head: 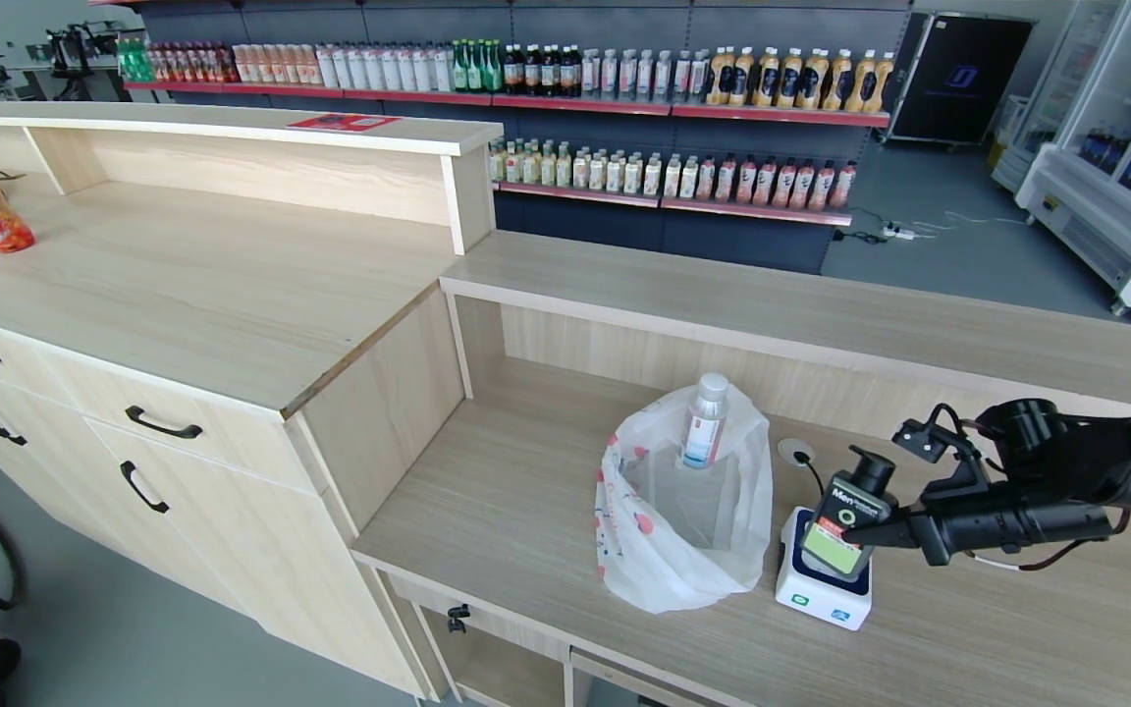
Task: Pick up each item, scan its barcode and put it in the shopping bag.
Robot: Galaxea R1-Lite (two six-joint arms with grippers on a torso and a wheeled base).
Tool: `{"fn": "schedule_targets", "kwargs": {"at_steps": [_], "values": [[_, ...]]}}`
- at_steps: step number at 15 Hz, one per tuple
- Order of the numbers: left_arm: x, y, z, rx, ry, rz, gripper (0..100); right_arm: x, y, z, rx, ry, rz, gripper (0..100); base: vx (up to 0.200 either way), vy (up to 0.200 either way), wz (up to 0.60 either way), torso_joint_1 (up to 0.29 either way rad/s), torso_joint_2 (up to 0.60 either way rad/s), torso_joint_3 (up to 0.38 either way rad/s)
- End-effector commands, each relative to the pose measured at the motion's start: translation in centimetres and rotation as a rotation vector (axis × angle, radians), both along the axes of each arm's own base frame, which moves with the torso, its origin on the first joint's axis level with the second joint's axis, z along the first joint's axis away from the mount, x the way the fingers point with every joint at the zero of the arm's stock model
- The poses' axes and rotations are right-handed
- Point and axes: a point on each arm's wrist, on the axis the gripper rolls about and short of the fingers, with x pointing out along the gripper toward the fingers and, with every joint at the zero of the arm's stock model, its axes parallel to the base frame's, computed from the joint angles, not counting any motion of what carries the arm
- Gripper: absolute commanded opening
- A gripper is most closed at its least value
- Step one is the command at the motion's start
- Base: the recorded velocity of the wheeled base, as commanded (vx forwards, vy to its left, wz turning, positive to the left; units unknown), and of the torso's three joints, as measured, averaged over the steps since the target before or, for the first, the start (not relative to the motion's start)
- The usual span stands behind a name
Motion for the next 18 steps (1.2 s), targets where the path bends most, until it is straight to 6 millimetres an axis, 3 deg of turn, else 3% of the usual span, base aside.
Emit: {"fn": "schedule_targets", "kwargs": {"at_steps": [1, 5, 7, 10, 11, 12, 15, 18], "values": [[0.0, 0.0, 0.0, 0.000, 0.001, 0.000, 100, -0.1, 0.0, 0.1, 0.001, -0.003, 0.000, 0, 0.000, 0.000, 0.00, 0.000, 0.00, 0.000], [0.0, 0.0, 0.0, 0.000, 0.001, 0.000, 100, -0.4, -0.5, 0.7, -0.002, -0.016, -0.015, 0, 0.000, 0.000, 0.00, 0.000, 0.00, 0.000], [0.0, 0.0, 0.0, 0.000, 0.001, 0.000, 100, -2.1, -0.1, 3.9, -0.019, -0.076, -0.027, 0, 0.000, 0.000, 0.00, 0.000, 0.00, 0.000], [0.0, 0.0, 0.0, 0.000, 0.001, 0.000, 100, -10.7, 0.4, 11.7, -0.309, -0.264, -0.231, 0, 0.000, 0.000, 0.00, 0.000, 0.00, 0.000], [0.0, 0.0, 0.0, 0.000, 0.001, 0.000, 100, -13.5, 0.7, 13.2, -0.396, -0.319, -0.306, 0, 0.000, 0.000, 0.00, 0.000, 0.00, 0.000], [0.0, 0.0, 0.0, 0.000, 0.001, 0.000, 100, -14.9, 1.0, 14.4, -0.424, -0.379, -0.335, 0, 0.000, 0.000, 0.00, 0.000, 0.00, 0.000], [0.0, 0.0, 0.0, 0.000, 0.001, 0.000, 100, -16.6, 1.6, 16.4, -0.434, -0.535, -0.356, 0, 0.000, 0.000, 0.00, 0.000, 0.00, 0.000], [0.0, 0.0, 0.0, 0.000, 0.001, 0.000, 100, -16.7, 3.0, 17.5, -0.378, -0.678, -0.337, 0, 0.000, 0.000, 0.20, 0.002, 0.00, -0.002]]}}
